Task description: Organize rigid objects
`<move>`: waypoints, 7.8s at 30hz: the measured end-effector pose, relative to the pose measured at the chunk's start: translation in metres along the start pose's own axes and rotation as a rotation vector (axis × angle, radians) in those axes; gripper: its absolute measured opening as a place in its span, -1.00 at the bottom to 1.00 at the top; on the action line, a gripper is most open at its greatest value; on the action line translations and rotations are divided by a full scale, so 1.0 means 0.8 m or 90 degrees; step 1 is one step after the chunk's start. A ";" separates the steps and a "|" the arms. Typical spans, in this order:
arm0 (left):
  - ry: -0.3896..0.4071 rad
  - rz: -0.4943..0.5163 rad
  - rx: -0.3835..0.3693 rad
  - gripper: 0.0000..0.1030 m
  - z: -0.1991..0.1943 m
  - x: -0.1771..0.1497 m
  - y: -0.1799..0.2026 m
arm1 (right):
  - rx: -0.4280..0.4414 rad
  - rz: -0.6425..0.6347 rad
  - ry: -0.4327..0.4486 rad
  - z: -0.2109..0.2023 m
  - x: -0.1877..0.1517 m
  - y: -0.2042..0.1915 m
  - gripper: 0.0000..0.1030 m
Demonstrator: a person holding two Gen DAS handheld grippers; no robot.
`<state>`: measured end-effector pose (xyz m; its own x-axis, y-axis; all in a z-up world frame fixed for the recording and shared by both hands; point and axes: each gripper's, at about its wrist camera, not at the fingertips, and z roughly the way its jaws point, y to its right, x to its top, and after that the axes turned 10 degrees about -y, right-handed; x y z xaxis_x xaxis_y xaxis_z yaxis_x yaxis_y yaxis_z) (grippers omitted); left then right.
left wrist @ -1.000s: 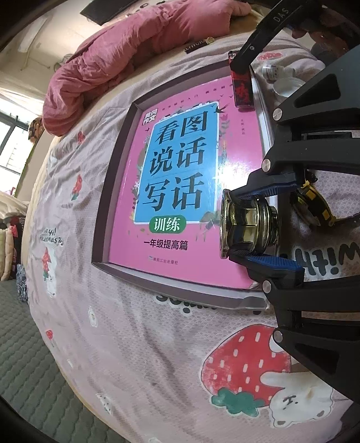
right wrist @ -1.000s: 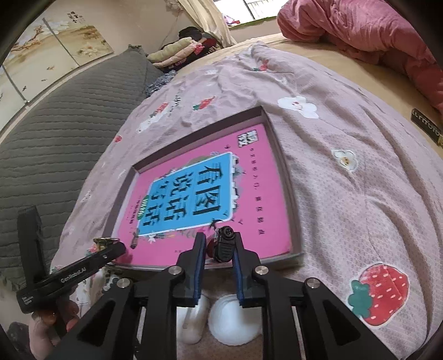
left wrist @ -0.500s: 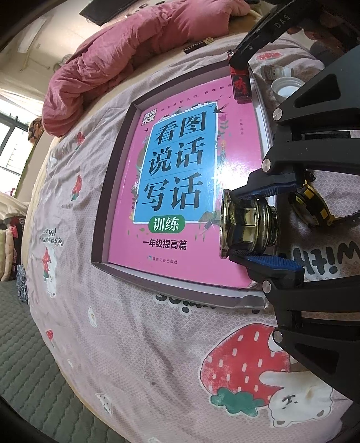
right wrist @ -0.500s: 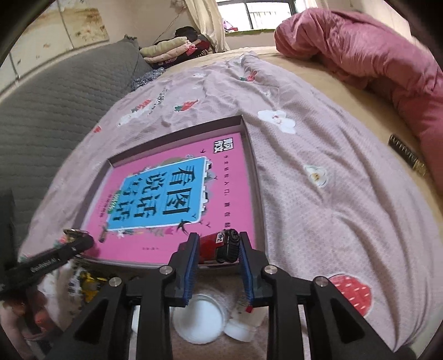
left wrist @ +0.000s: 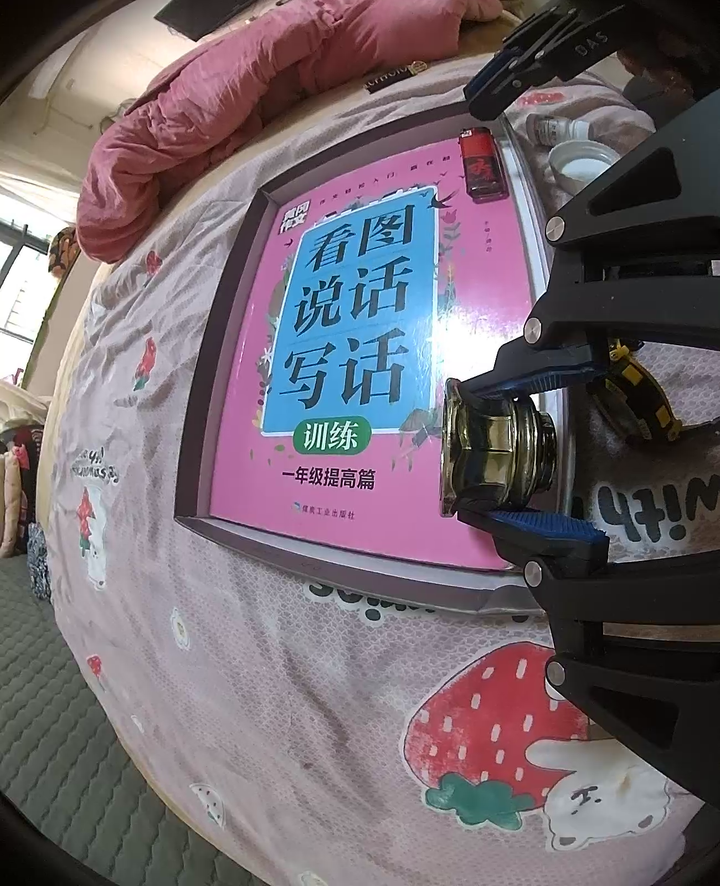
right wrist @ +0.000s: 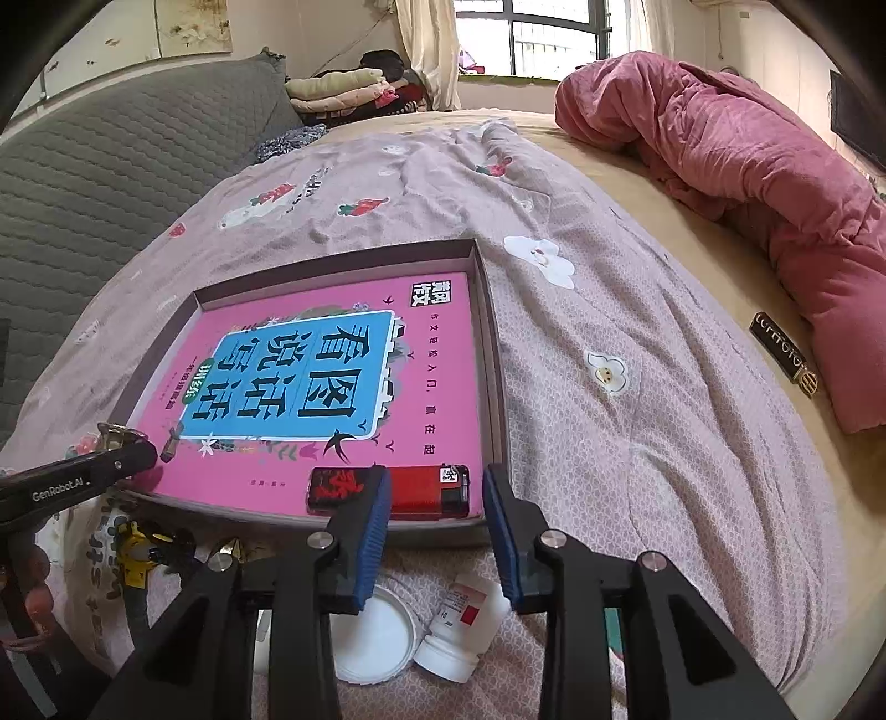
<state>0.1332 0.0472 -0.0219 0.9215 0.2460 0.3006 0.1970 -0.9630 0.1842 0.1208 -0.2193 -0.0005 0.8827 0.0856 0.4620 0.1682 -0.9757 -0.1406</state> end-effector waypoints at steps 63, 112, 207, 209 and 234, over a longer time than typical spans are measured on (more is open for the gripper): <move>0.057 0.006 -0.013 0.16 -0.030 -0.023 -0.015 | 0.025 0.000 0.031 -0.022 -0.021 0.008 0.07; 0.062 0.047 -0.031 0.26 -0.085 -0.081 -0.008 | 0.040 -0.069 0.031 -0.058 -0.061 -0.016 0.08; 0.022 0.097 0.014 0.25 -0.017 -0.093 0.000 | 0.083 -0.094 -0.086 0.025 -0.079 -0.023 0.08; 0.022 0.100 0.008 0.17 -0.016 -0.092 0.001 | 0.083 -0.094 -0.084 0.025 -0.078 -0.023 0.08; 0.013 0.140 -0.044 -0.35 0.009 -0.077 0.015 | 0.057 -0.131 -0.054 0.037 -0.071 -0.032 0.08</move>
<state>0.0808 0.0196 -0.0449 0.9326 0.0338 0.3593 -0.0323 -0.9838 0.1763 0.0792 -0.1930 -0.0493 0.8588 0.3011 0.4145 0.3833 -0.9145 -0.1298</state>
